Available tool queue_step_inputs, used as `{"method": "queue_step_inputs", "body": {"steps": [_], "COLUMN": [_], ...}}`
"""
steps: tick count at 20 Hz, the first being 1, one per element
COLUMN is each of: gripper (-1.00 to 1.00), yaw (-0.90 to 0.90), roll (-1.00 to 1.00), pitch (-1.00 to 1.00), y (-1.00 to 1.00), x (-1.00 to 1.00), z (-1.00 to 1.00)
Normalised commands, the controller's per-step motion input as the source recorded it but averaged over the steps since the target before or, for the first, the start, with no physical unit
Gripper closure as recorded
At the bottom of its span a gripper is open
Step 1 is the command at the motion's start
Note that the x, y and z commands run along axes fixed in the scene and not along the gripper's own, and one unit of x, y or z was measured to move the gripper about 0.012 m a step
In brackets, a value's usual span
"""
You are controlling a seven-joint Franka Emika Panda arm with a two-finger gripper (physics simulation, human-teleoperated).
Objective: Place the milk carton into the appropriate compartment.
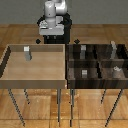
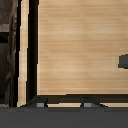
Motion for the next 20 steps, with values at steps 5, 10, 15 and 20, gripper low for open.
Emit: {"method": "queue_step_inputs", "body": {"steps": [5, 10, 15, 20], "gripper": [-1.00, -1.00, -1.00, -1.00], "yaw": [0.00, 0.00, 0.00, 0.00], "roll": [0.00, 0.00, 0.00, 0.00], "pitch": [0.00, 0.00, 0.00, 0.00], "y": [0.00, -0.80, -1.00, -0.80], "x": [0.00, 0.00, 0.00, 0.20], "z": [0.00, 0.00, 0.00, 0.00]}}
